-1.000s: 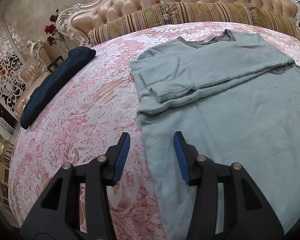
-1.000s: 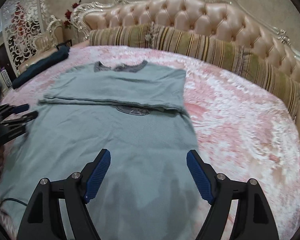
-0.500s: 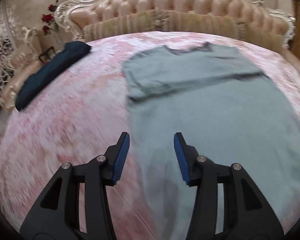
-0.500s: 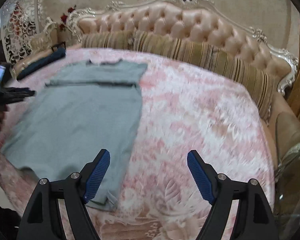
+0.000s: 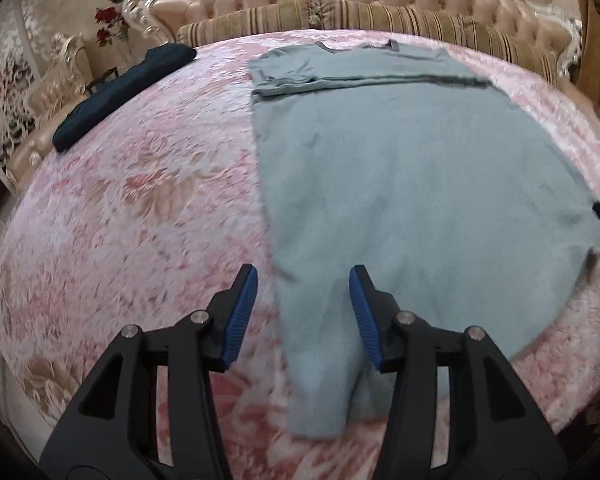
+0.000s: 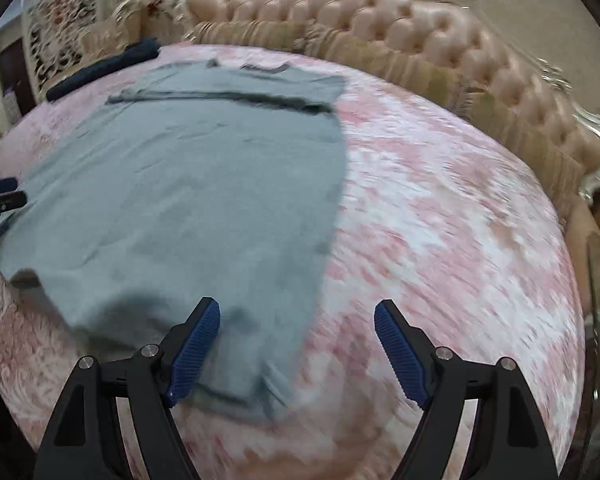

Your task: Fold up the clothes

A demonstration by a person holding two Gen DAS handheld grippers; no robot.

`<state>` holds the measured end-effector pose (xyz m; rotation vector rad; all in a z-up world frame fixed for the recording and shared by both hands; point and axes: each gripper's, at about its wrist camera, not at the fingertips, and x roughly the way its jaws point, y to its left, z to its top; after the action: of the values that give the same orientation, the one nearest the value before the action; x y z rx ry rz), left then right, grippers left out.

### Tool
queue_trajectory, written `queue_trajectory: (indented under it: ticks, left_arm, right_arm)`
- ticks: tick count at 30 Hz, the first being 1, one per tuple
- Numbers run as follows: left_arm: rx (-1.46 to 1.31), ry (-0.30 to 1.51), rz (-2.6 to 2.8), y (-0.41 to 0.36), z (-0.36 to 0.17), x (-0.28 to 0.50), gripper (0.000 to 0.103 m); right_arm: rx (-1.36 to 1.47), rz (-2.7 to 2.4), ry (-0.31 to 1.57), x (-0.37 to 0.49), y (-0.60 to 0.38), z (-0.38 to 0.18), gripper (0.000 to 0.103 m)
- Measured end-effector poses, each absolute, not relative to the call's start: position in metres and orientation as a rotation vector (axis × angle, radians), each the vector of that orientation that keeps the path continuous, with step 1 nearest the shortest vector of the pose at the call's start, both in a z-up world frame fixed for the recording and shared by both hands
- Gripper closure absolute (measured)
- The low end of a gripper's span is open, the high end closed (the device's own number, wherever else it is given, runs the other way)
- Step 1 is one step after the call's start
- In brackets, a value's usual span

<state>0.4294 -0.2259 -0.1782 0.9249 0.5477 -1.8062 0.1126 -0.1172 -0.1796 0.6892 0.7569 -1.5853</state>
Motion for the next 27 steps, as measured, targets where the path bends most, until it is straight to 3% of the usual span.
queue_trajectory:
  ticks: [4,18,27]
  left_arm:
    - [0.879,0.615,-1.831,-0.214,-0.176,0.445,0.051]
    - [0.863,0.638,-1.828,-0.208,-0.180,0.449,0.050]
    - [0.858,0.642,-1.832,-0.207,-0.180,0.450,0.049]
  right_arm:
    - [0.704,-1.556,0.690,0.108,-0.086,-0.174,0.022]
    - [0.541,-1.358,0.858,0.186,-0.102,-0.183,0.023]
    - [0.583,-1.366,0.794,0.176,-0.121,-0.180,0.024]
